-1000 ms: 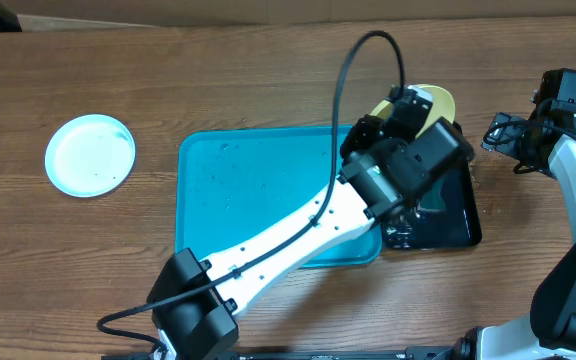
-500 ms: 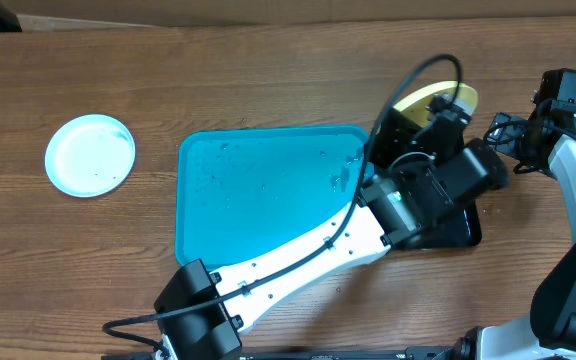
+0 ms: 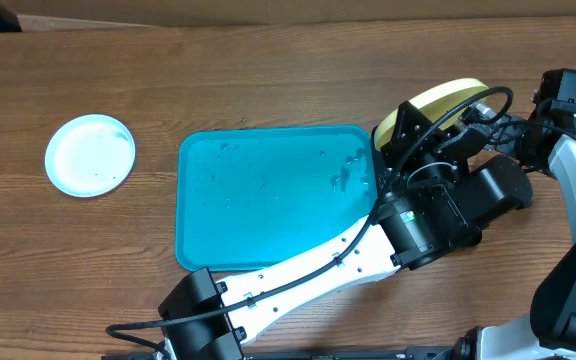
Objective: Clean dirty plates on tray and stack at the side
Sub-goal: 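Carry the tipped yellow plate right over the black tray to drain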
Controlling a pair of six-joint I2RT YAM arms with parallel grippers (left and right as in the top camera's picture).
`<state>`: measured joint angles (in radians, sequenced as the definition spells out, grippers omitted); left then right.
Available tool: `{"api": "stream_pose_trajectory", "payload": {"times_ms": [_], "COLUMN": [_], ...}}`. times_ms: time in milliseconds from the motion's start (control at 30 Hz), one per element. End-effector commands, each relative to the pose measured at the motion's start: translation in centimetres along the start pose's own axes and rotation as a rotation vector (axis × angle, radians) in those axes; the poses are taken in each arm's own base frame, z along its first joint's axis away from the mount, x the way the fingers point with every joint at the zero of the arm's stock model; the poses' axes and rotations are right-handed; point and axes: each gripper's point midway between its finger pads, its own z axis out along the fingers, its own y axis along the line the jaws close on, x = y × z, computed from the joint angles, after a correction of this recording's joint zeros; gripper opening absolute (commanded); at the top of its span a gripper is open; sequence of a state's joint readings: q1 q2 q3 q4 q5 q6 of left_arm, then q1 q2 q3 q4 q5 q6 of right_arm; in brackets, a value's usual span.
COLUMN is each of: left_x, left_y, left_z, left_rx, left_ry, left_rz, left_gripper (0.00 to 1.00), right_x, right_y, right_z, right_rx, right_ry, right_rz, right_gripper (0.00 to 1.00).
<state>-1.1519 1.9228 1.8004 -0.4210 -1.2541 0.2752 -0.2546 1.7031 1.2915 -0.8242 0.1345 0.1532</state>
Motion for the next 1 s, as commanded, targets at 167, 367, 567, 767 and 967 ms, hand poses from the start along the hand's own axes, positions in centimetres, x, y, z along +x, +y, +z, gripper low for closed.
{"api": "stream_pose_trajectory", "payload": {"times_ms": [167,367,567,767,967], "left_x": [-0.9,-0.9,-0.9,-0.9,0.0], "left_y": [2.0,1.9,1.9,1.9,0.7], "left_z": [-0.2,-0.2,-0.2,-0.1,0.1], "left_rx": [-0.040,-0.033,-0.034,-0.035,0.028], "left_ry": [-0.004,-0.006,-0.006,-0.005,0.014], "left_rz": [-0.050,-0.090,-0.090,-0.094,-0.233], "left_gripper": [0.04,0.04,0.04,0.04,0.04], "right_x": [-0.5,-0.5,-0.5,-0.5,-0.5], "right_y": [-0.1,-0.1,-0.1,-0.1,-0.1], "right_z": [-0.2,-0.2,-0.2,-0.2,-0.2], "right_rx": [0.001,0.001,0.001,0.001,0.001], "right_ry": [-0.015,-0.015,-0.015,-0.015,-0.015], "right_rz": [0.008,0.008,0.008,0.008,0.008], "right_gripper": [1.00,1.00,1.00,1.00,1.00]}}
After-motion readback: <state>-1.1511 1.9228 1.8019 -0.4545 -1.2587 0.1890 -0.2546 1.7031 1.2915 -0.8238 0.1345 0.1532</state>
